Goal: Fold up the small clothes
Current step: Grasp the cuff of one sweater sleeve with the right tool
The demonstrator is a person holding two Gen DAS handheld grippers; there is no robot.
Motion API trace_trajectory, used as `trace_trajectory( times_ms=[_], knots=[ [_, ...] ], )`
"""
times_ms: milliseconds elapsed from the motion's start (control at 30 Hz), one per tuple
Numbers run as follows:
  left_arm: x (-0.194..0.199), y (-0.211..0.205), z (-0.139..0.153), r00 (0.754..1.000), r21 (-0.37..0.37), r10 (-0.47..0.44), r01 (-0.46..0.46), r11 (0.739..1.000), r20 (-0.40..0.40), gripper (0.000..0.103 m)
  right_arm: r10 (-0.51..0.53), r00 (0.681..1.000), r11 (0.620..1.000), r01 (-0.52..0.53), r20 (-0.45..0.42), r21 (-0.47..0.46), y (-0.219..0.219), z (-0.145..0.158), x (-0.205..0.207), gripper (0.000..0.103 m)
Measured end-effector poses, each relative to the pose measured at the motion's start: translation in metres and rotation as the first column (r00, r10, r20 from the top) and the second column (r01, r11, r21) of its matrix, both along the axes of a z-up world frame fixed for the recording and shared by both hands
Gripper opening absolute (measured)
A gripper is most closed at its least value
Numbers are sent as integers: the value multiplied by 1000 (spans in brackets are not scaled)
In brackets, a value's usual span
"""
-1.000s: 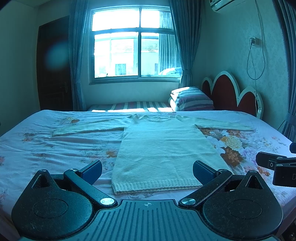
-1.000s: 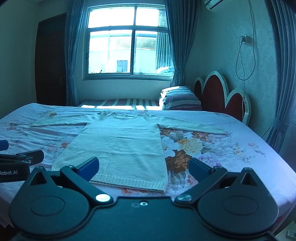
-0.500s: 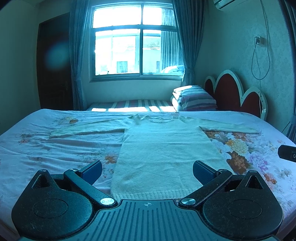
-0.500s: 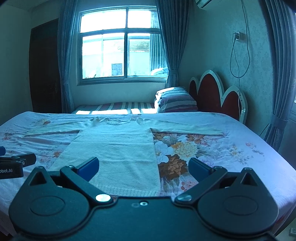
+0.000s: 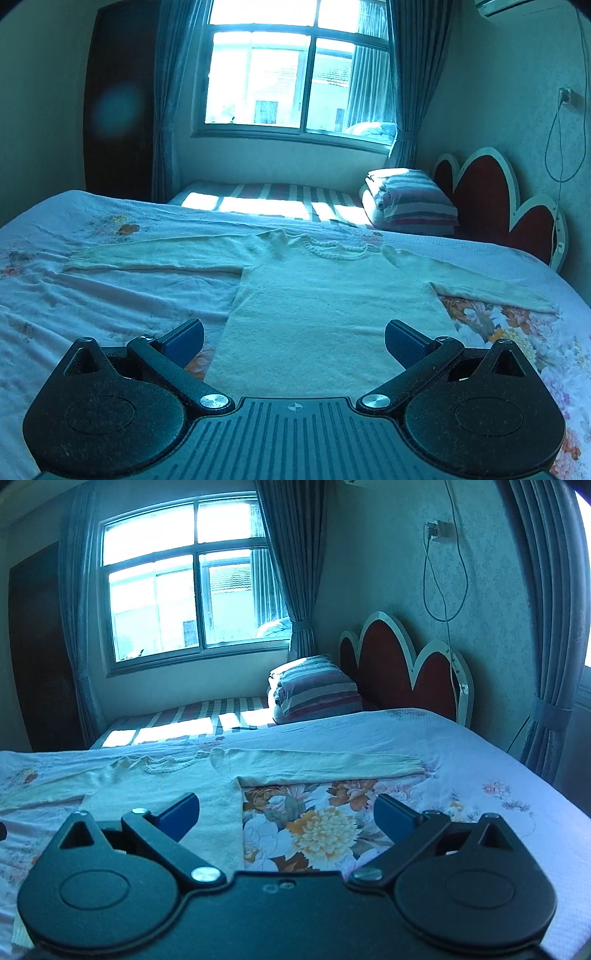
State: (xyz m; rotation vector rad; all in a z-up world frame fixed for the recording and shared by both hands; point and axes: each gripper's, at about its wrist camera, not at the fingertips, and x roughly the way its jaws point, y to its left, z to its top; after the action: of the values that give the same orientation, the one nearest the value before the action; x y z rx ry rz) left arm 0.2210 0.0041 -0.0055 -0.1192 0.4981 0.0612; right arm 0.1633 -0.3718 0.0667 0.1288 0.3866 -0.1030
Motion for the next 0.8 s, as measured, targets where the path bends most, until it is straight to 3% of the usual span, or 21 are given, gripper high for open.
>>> trace_trajectory(
  times_ms=[67,267,567,733,800],
  knots=[
    [28,-3,-4,1000,12,3,-3,1000,-21,103,-34,999,999,34,9,38,-26,-5,32,80],
    [100,-15,-26,994,125,80,-71,990,-72,103,-124,990,958,138,-73,249,-110,-48,132,55],
    [174,-9,-51,969,166,194,-169,972,-152,103,-253,945,828,323,-209,459,-205,-139,229,51],
    [190,5,-57,954,159,247,-221,962,-170,103,-305,924,717,382,-231,584,-241,-174,253,50],
    [193,12,-58,947,160,269,-242,957,-177,103,-310,928,693,371,-208,618,-246,-179,256,50]
  ],
)
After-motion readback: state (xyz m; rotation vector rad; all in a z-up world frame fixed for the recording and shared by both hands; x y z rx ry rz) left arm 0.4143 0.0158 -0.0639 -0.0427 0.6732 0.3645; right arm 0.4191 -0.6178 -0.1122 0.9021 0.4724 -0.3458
